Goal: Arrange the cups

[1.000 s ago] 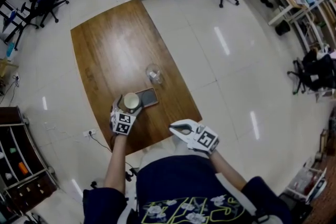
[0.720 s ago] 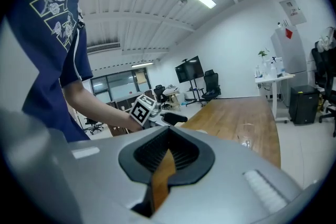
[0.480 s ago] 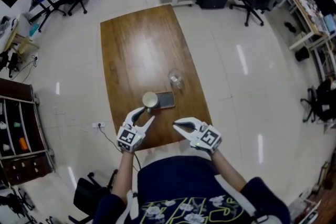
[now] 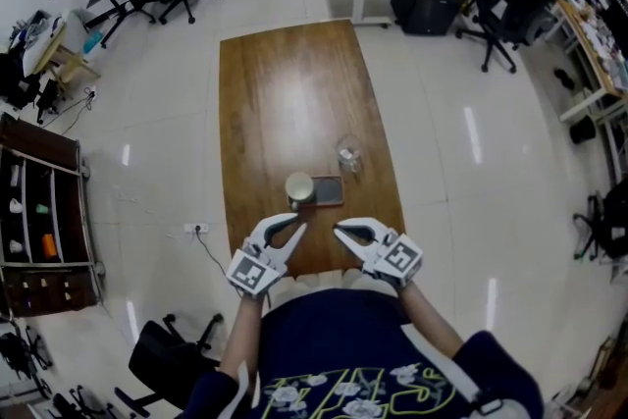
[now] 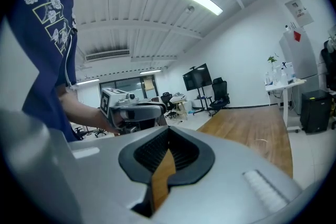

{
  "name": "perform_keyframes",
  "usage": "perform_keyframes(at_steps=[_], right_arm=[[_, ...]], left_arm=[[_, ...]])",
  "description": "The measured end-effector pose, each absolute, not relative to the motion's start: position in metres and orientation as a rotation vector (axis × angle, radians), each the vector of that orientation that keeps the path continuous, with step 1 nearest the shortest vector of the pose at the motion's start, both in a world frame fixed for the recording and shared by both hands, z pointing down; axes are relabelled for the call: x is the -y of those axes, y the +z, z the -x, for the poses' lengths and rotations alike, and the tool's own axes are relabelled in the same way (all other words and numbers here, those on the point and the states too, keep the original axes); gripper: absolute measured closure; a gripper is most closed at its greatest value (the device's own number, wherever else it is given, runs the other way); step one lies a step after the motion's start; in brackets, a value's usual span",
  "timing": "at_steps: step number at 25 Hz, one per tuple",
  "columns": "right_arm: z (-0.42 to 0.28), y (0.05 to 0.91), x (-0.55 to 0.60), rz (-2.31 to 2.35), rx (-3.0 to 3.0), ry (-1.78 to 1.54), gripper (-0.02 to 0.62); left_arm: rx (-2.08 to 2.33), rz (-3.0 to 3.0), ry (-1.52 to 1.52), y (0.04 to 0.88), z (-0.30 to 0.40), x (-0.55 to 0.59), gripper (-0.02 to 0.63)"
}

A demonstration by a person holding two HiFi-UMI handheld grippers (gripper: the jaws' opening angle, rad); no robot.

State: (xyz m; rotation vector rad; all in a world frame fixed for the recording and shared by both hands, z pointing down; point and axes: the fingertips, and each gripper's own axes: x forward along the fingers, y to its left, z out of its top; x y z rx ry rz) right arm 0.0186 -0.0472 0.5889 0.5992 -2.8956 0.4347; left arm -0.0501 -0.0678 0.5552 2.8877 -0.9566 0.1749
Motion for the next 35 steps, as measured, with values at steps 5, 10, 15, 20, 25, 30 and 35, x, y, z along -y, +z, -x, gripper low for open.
perform_keyframes(at_steps=[5,10,15,20,25,30,35], right_arm=[[-0.012,0.576,0.058,-0.592,2.943,0.453,0.595],[-0.008,0.580,0.064,-0.583,2.956,0.501,0.595],[-0.006,0.583,0.065,-0.570,2.951,0.491,0.595],[-0.012,0.591,0.068,-0.604,2.957,0.539,0.595],[-0.011,0.573,0.068,-0.646,2.959,0.606,0.595],[-0.016,0.574,0.062,-0.655,2.959,0.626,0.595],[-0.013,0.576,0.059,-0.660,2.953,0.622,0.595]], left_arm=[[0.996,-2.838,0.126,0.550,0.050,0.057,0.589],[0.951,-2.767,0.057,0.555,0.057,0.052,0.604],[0.939,-2.739,-0.015,0.552,0.065,0.050,0.604],[0.931,-2.717,-0.094,0.552,0.066,0.052,0.603],[0.888,-2.712,-0.118,0.555,0.065,0.050,0.603],[0.853,-2.721,-0.132,0.553,0.057,0.049,0.603],[0.869,-2.753,-0.066,0.552,0.053,0.048,0.606]])
